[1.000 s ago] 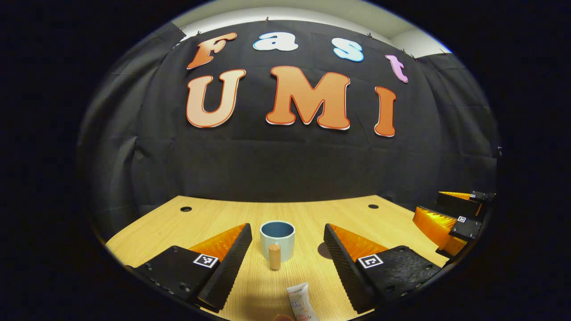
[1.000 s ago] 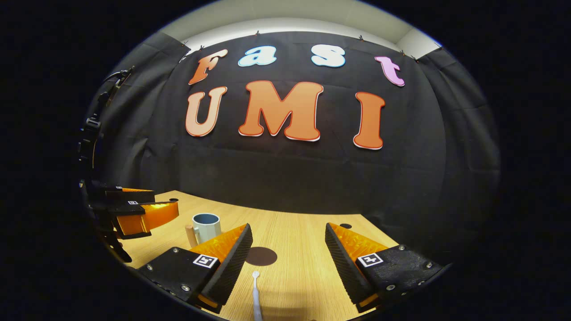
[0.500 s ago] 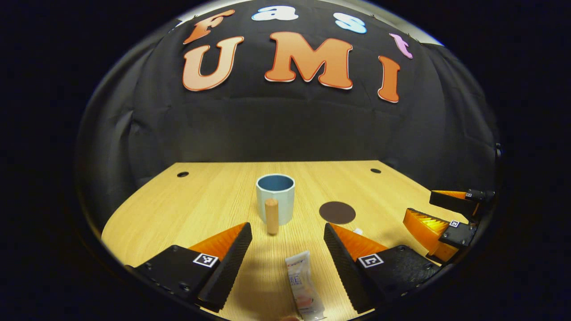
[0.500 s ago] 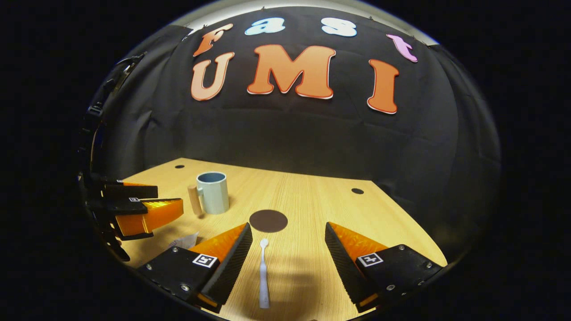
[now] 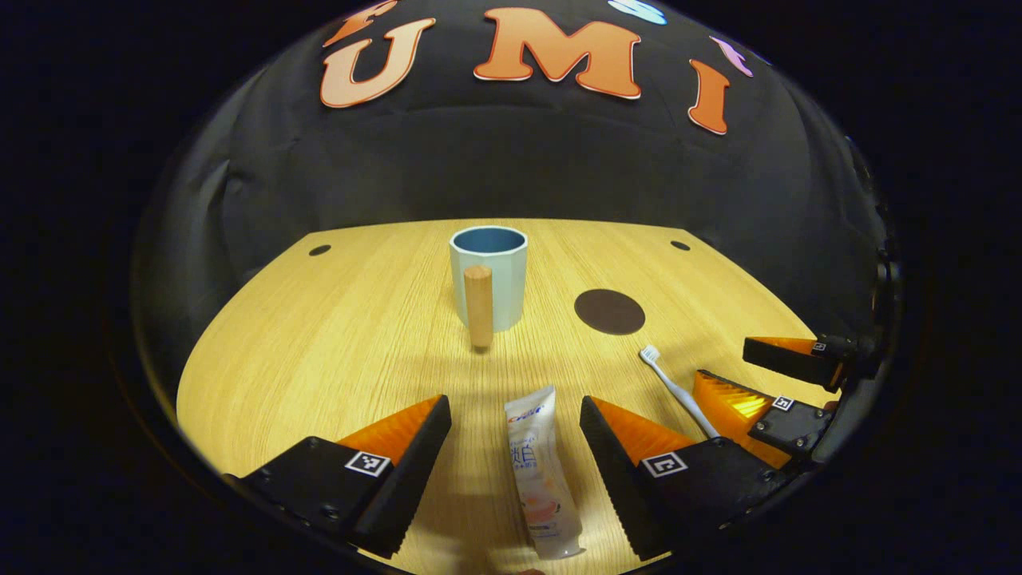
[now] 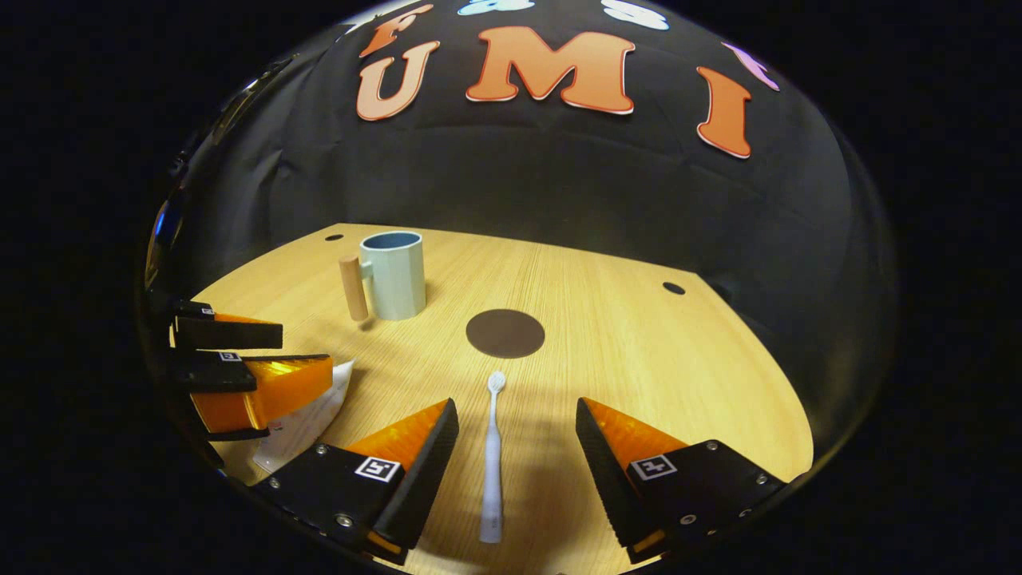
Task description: Put the toothbrush and toothpaste on the desktop into the cup, then pick up the cup and place it on the coaster on the desktop.
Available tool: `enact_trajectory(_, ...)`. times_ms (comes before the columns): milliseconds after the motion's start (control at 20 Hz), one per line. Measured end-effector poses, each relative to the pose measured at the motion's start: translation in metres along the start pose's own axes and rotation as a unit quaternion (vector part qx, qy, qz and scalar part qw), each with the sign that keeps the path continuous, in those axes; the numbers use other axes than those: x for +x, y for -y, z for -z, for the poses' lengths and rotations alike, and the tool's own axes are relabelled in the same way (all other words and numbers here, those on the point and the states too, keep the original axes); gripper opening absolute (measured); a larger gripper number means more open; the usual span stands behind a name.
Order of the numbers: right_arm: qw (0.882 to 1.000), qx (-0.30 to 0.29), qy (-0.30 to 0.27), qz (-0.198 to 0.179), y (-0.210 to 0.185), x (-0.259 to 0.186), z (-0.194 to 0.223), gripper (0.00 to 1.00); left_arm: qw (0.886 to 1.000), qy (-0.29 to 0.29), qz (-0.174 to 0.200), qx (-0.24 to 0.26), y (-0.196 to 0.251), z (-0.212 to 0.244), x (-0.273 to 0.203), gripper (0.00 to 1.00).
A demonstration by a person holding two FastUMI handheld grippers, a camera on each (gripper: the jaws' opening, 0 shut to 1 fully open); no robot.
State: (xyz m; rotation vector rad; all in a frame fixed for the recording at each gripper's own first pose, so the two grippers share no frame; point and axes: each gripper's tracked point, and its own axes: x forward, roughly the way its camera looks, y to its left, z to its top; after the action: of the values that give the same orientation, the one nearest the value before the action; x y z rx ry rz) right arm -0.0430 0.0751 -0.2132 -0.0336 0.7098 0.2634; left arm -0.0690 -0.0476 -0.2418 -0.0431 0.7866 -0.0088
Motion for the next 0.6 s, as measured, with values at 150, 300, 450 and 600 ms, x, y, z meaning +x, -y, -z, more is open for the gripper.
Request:
enact_trajectory(150,0.999,0.001,-0.033,-0.005,-0.006,0.010,0.015,0.82,1.000,-0.028,0.003,-0.008,-0.001,0.010,0.008,0.98)
enact_trajectory(300,0.998,-0.012,-0.055,-0.009,-0.012,0.018,0.021,0.74,0.998,-0.061,0.007,-0.018,0.004,0.021,0.013,0.98)
enact_trajectory(450,0.998,-0.010,-0.065,-0.022,-0.021,0.021,0.021,0.58,0.996,-0.089,0.014,-0.022,0.018,0.025,0.021,0.84)
enact_trajectory(600,0.996,0.011,-0.075,-0.044,-0.032,0.029,0.022,0.29,0.994,-0.105,0.004,-0.026,0.014,0.030,0.026,0.75)
